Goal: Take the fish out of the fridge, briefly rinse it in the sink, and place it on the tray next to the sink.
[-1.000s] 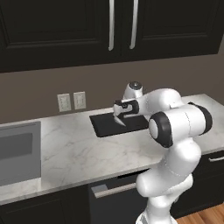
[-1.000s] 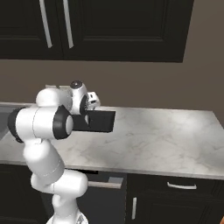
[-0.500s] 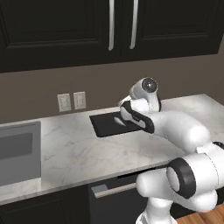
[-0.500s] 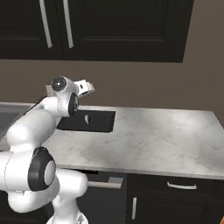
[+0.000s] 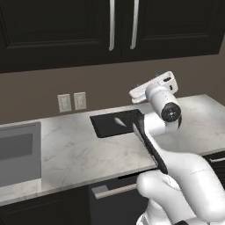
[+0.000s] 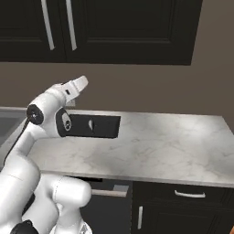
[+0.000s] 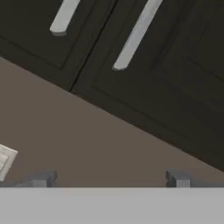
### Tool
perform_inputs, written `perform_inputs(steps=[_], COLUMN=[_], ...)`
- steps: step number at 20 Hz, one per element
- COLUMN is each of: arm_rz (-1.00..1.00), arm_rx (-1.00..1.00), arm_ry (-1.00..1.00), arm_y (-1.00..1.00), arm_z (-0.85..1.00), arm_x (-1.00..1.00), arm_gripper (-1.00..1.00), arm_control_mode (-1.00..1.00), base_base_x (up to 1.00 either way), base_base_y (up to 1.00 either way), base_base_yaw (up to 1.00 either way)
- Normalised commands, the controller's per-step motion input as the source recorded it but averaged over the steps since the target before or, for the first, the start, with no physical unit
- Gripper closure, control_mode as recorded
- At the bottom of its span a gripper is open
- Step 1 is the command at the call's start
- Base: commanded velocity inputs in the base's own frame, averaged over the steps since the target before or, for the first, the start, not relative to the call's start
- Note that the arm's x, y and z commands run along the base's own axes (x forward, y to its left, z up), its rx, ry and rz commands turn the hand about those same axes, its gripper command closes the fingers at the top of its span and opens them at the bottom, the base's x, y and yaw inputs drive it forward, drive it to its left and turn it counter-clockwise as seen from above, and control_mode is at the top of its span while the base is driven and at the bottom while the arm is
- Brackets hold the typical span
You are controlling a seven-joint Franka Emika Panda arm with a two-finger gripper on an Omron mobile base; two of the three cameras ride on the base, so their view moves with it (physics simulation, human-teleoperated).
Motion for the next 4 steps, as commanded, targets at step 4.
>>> perform_inputs(steps=[4], arm_rz=[-0.03], arm_rx=[0.00], arm_ry=[-0.70], arm_y=[-0.17], arm_z=[1.00], arm_x=[-0.99], arm_gripper=[-1.00], arm_control_mode=[-1.00], base_base_x=[0.00], base_base_y=[0.00], base_base_yaw=[0.00])
